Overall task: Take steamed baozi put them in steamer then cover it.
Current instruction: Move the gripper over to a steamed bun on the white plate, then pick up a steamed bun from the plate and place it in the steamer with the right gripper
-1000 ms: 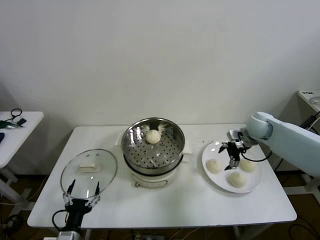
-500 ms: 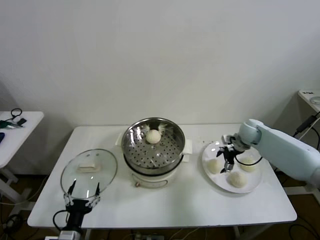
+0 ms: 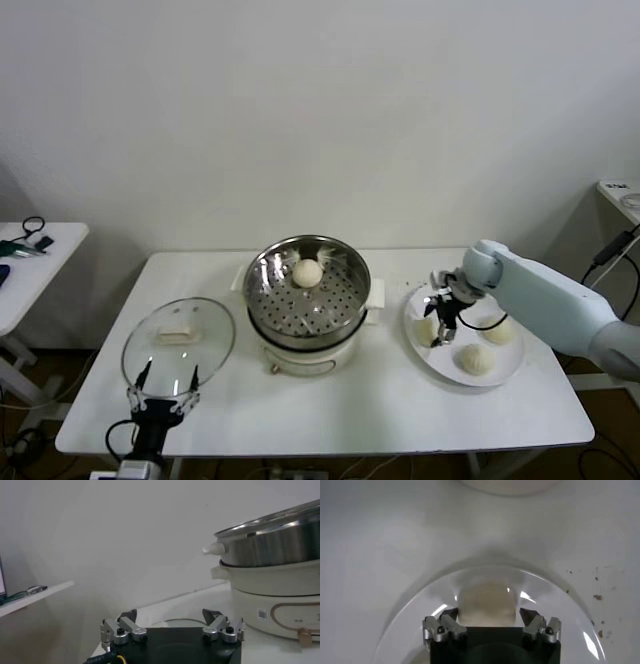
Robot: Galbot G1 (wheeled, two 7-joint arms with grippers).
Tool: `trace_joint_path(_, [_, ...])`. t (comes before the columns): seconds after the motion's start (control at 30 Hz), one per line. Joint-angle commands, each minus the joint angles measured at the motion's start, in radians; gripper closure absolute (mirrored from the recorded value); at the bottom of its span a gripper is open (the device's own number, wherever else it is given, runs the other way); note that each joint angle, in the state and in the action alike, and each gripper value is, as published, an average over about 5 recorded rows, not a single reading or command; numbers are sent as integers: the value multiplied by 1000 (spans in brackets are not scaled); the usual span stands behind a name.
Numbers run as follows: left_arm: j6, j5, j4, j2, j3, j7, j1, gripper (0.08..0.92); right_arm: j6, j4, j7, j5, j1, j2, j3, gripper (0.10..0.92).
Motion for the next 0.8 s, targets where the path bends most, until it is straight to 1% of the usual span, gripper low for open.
trace_joint_path(0.03, [1, 1, 2, 0, 1, 0, -2, 177, 8, -35, -11, -6, -6, 23, 0, 278])
trace_joint_path(0.23, [1, 1, 2, 0, 0, -1, -1, 177, 17, -40, -14, -1, 1, 27, 6, 328])
trace_joint_path(0.47, [1, 2, -3, 1, 0, -1, 3, 177, 20, -12, -15, 35, 63, -1, -19, 345])
trace_joint_path(0.6, [0, 2, -6, 2, 0, -1, 6, 177, 19, 18, -15, 100, 182, -29, -84, 346])
trace_joint_path(0.8, [0, 3, -12, 3, 4, -1, 11, 177, 13, 57, -19, 277, 444, -38, -257, 347])
